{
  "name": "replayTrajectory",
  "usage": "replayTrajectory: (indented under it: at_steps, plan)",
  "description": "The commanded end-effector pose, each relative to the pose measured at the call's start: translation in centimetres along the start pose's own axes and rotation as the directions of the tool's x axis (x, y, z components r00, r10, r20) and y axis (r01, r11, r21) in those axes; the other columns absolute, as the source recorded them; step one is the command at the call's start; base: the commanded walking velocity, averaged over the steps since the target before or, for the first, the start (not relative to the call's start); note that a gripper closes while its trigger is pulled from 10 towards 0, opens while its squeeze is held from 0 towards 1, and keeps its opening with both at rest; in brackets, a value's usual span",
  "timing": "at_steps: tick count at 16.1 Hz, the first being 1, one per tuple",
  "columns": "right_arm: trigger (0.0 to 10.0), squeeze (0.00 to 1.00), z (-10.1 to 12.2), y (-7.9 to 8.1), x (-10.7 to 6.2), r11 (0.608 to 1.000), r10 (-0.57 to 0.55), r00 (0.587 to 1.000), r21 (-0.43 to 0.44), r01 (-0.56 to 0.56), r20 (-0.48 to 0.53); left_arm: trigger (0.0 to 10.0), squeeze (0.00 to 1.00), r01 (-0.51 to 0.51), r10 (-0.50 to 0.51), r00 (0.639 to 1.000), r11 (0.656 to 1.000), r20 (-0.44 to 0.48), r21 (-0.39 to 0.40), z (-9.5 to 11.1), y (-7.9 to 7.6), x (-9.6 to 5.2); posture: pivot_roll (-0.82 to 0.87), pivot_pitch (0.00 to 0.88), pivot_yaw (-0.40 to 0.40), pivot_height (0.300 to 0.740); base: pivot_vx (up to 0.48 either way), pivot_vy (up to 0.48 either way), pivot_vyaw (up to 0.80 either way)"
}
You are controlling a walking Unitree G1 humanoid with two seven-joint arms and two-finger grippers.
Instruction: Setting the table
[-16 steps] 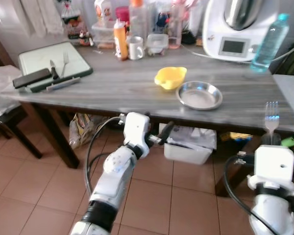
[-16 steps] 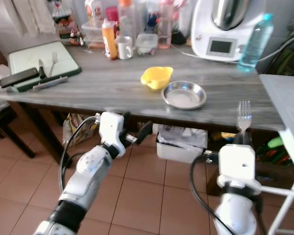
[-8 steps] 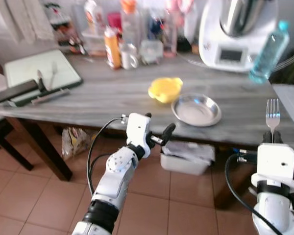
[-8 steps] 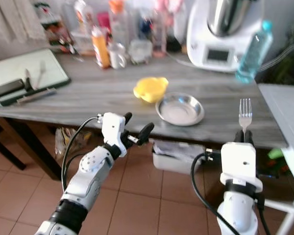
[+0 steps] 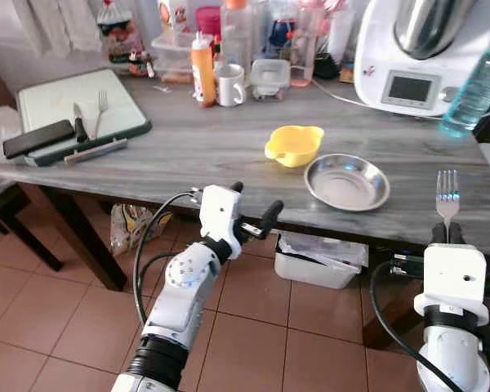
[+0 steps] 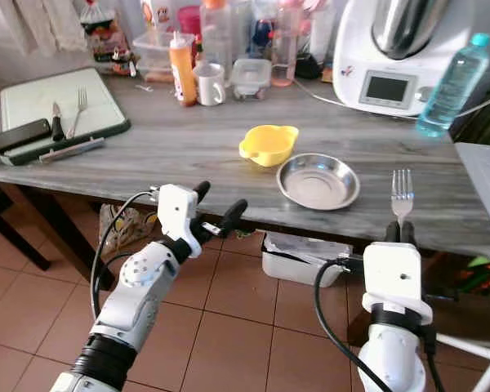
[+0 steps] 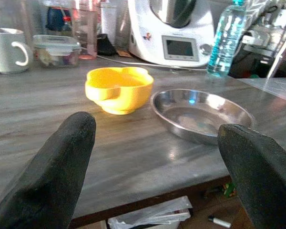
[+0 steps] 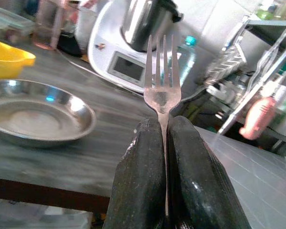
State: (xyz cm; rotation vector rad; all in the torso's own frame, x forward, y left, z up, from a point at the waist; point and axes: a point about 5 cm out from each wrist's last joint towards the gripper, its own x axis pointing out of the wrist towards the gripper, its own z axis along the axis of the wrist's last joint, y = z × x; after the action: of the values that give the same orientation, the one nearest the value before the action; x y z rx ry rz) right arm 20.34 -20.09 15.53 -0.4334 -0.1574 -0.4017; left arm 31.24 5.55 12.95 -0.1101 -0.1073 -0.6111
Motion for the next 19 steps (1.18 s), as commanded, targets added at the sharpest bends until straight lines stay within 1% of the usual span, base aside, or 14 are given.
replayTrajectory:
  at_steps: [1, 5, 8, 10, 11, 13, 15, 16, 19]
  plan:
    - [10.0, 0.00, 0.08, -0.30, -0.09, 1.000, -0.007, 1.000, -0.001, 0.007, 0.004, 10.0, 0.00, 0.007, -0.007, 1.000, 1.000, 0.010, 0.011, 0.22, -0.17, -0.10, -0.08, 0.083, -0.003, 0.740, 0.000, 0.000, -0.70]
    - [10.0, 0.00, 0.25, -0.15, -0.03, 1.000, -0.008, 1.000, 0.002, 0.008, 0.007, 10.0, 0.00, 0.004, -0.004, 1.000, 1.000, 0.011, -0.001, 0.29, -0.47, -0.01, -0.09, 0.085, 0.000, 0.740, 0.000, 0.000, -0.71]
    - [10.0, 0.00, 0.30, -0.33, -0.16, 1.000, -0.011, 1.000, -0.001, 0.011, 0.007, 10.0, 0.00, -0.006, 0.006, 1.000, 1.000, 0.010, -0.003, 0.34, -0.29, 0.00, -0.10, 0.092, 0.000, 0.740, 0.000, 0.000, -0.71]
    - [10.0, 0.00, 0.18, -0.61, -0.29, 1.000, -0.014, 1.000, -0.010, 0.014, 0.002, 10.0, 0.00, -0.013, 0.013, 1.000, 1.000, 0.008, -0.002, 0.22, -0.46, 0.01, -0.10, 0.091, -0.003, 0.740, 0.000, 0.000, -0.71]
    - [10.0, 0.00, 0.23, -0.62, -0.24, 1.000, -0.014, 1.000, -0.011, 0.014, 0.004, 10.0, 0.00, 0.002, -0.002, 1.000, 1.000, 0.001, -0.031, 0.15, -0.60, 0.08, -0.10, 0.091, -0.003, 0.740, 0.000, 0.000, -0.69]
    - [10.0, 0.00, 0.25, -0.61, -0.24, 1.000, -0.013, 1.000, -0.008, 0.013, 0.006, 10.0, 0.00, -0.001, 0.001, 1.000, 1.000, 0.005, -0.024, 0.23, -0.57, 0.05, -0.10, 0.091, -0.003, 0.740, 0.000, 0.000, -0.58]
    - [10.0, 0.00, 0.25, -0.58, -0.20, 1.000, -0.010, 1.000, -0.006, 0.010, 0.007, 10.0, 0.00, -0.010, 0.010, 1.000, 1.000, 0.008, -0.017, 0.26, -0.52, 0.03, -0.10, 0.091, -0.003, 0.740, 0.000, 0.000, -0.45]
    - [10.0, 0.00, 0.28, -0.51, -0.19, 1.000, -0.011, 1.000, -0.003, 0.011, 0.008, 10.0, 0.00, -0.034, 0.035, 0.999, 0.999, 0.008, -0.011, 0.30, -0.31, 0.05, -0.09, 0.092, -0.001, 0.740, 0.000, 0.000, 0.00]
    - [10.0, 0.00, 0.31, -0.38, -0.21, 1.000, -0.010, 1.000, 0.001, 0.010, 0.009, 10.0, 0.00, -0.033, 0.033, 0.999, 0.999, 0.004, -0.026, 0.37, -0.30, 0.14, -0.09, 0.094, 0.002, 0.740, 0.000, 0.000, 0.00]
